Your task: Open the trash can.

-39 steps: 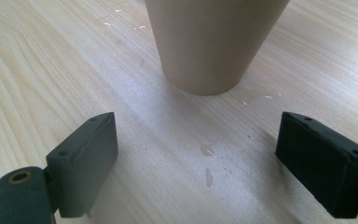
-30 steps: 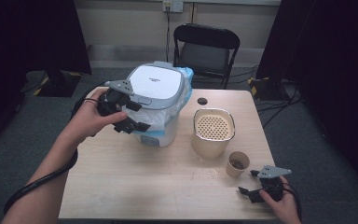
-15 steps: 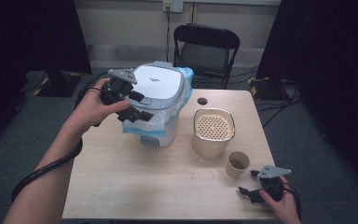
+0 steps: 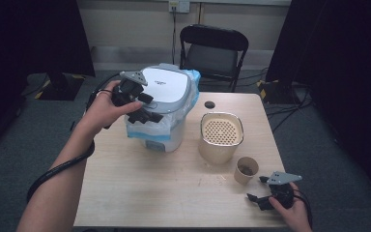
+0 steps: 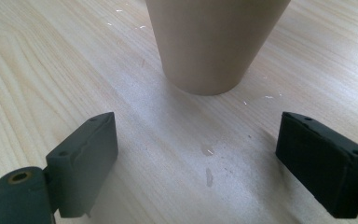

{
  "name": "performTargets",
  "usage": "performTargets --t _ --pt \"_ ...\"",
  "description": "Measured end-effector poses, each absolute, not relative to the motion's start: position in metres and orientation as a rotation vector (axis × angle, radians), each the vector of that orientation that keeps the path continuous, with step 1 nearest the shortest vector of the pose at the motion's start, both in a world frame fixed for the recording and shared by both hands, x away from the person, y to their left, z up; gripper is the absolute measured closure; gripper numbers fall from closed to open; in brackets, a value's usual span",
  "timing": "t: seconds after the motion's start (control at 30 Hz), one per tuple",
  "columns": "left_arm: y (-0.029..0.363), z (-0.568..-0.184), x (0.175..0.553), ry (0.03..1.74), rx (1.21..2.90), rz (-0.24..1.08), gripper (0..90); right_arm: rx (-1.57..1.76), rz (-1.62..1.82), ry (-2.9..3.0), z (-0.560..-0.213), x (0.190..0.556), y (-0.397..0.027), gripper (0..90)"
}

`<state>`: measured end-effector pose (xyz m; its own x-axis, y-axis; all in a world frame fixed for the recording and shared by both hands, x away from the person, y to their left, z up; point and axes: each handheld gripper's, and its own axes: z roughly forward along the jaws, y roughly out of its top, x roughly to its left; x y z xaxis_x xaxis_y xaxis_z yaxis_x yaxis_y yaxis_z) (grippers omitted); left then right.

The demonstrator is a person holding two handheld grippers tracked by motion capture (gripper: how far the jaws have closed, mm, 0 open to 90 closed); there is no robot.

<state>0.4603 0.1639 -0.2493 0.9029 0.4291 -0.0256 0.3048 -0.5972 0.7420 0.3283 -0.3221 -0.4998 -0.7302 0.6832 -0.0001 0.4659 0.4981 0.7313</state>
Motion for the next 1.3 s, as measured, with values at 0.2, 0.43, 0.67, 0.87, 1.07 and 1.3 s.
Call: performTargets --t 0.2,0.43,0.67,0.87,1.07,1.3 --pt "0.165 -0.249 0.46 0.512 2.266 0.192 16.7 0.97 1.067 2.456 -0.5 0.328 -0.322 12.2" --pt "0.167 -0.253 0.458 0.537 2.218 0.19 17.4 0.97 1.067 2.456 -0.5 0.328 -0.322 12.2" --pt "0.172 -0.252 0.455 0.59 2.187 0.182 22.4 0.969 1.067 2.456 -0.5 0.328 -0.322 12.1" --pt "0.173 -0.253 0.444 0.531 2.176 0.204 18.2 0.969 1.068 2.454 -0.5 0.328 -0.322 12.2" --pt "0.177 -0.258 0.433 0.524 2.182 0.198 18.1 0.969 1.068 2.454 -0.5 0.328 -0.322 12.1" --pt "0.175 -0.268 0.42 0.496 2.18 0.177 18.1 0.97 1.068 2.454 -0.5 0.328 -0.322 12.1"
